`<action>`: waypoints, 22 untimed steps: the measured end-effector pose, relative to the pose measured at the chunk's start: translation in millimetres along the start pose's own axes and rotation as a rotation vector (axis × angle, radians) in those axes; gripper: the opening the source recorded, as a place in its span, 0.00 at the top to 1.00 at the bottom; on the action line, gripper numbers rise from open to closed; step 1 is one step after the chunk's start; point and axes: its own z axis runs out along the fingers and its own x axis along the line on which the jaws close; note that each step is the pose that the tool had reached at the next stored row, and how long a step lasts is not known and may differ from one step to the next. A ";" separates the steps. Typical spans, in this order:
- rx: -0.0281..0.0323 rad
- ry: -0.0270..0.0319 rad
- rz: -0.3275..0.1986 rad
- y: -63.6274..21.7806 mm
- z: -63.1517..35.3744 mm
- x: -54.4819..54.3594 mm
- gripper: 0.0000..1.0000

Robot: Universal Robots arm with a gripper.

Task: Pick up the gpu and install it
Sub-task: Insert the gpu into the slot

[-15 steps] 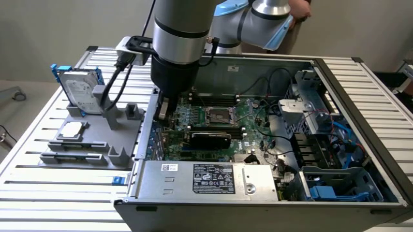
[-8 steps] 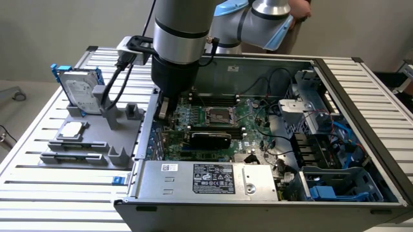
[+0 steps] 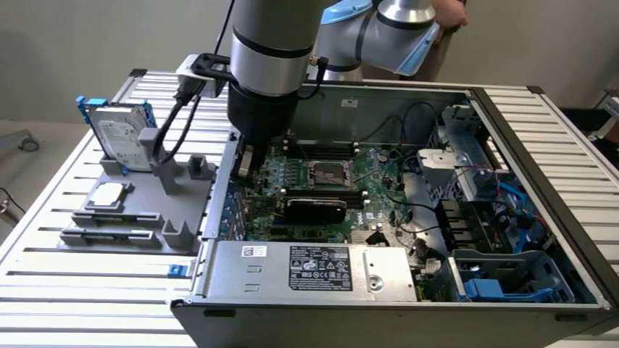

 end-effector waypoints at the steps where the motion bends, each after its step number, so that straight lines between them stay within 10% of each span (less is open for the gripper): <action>1: 0.0000 0.0000 0.000 0.0 0.0 0.0 0.89; 11: -0.0120 0.0030 0.001 -0.7 -2.5 0.2 0.89; 22: -0.0095 0.0257 0.006 -0.4 -8.4 0.6 0.89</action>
